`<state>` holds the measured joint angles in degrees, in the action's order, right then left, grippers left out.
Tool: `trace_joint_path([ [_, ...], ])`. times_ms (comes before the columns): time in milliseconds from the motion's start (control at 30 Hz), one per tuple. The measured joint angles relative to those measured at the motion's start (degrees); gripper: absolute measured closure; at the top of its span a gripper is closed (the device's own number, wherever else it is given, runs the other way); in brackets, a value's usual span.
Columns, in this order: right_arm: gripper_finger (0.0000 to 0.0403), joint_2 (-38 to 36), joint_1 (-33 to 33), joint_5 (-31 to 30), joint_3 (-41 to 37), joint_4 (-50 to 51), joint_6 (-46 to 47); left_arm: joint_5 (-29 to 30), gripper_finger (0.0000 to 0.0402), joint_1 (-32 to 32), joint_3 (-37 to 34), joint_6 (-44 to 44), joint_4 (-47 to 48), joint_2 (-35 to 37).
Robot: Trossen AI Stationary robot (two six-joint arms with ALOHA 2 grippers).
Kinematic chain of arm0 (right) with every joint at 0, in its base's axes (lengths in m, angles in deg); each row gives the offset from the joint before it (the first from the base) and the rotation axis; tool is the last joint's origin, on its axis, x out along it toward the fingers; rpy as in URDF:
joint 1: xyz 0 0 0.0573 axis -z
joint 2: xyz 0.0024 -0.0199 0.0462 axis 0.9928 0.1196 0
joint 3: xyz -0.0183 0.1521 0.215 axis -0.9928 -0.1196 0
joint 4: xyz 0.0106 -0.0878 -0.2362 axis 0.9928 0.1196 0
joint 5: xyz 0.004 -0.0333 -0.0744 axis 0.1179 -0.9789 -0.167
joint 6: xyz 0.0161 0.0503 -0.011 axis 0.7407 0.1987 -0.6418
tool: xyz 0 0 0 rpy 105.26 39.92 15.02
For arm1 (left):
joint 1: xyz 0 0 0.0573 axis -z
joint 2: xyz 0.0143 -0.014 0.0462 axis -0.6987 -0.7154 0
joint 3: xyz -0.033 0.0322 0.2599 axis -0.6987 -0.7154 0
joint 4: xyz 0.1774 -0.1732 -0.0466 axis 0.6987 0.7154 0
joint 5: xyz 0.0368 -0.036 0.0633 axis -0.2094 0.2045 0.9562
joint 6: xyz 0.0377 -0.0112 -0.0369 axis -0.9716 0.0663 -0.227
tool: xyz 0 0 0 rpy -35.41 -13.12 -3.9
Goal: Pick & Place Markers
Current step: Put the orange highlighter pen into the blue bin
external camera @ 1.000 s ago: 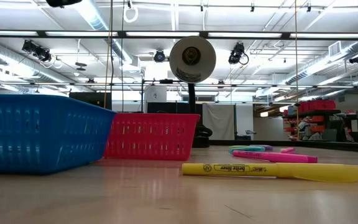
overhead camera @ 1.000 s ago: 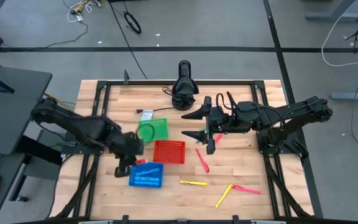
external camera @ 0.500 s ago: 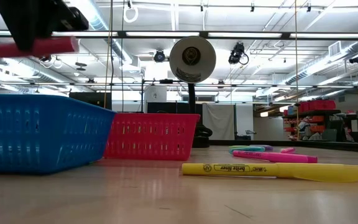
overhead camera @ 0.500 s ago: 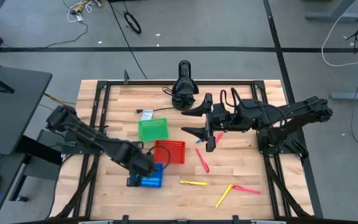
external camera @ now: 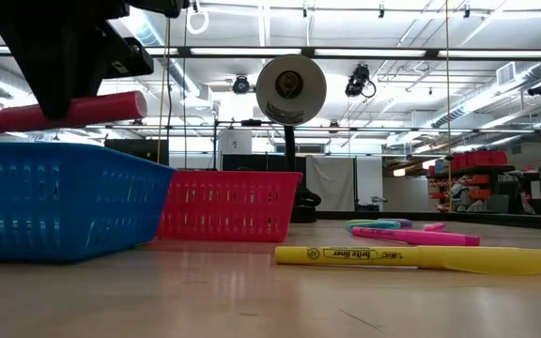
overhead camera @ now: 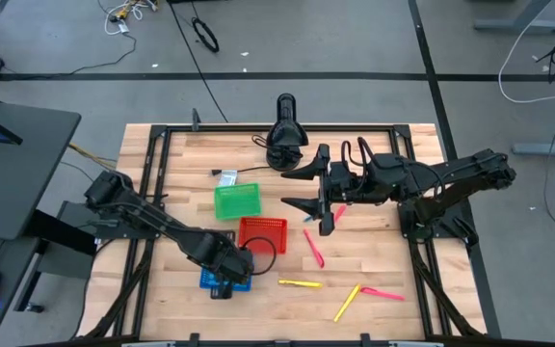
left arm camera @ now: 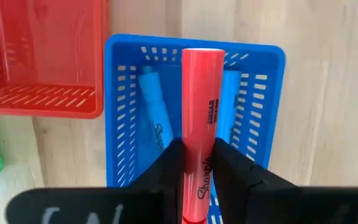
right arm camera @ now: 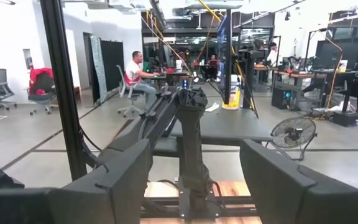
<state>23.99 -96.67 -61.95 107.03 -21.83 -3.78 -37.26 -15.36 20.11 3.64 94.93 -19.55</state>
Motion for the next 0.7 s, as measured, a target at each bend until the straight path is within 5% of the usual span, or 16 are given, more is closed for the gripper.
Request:
trace_joint_path([
  [700, 0.0151, 0.0, 0.0, 0.0, 0.0, 0.3, -1.1, 1.3, 0.034, -0.3, -10.3, 1.2, -12.2, 0.1],
])
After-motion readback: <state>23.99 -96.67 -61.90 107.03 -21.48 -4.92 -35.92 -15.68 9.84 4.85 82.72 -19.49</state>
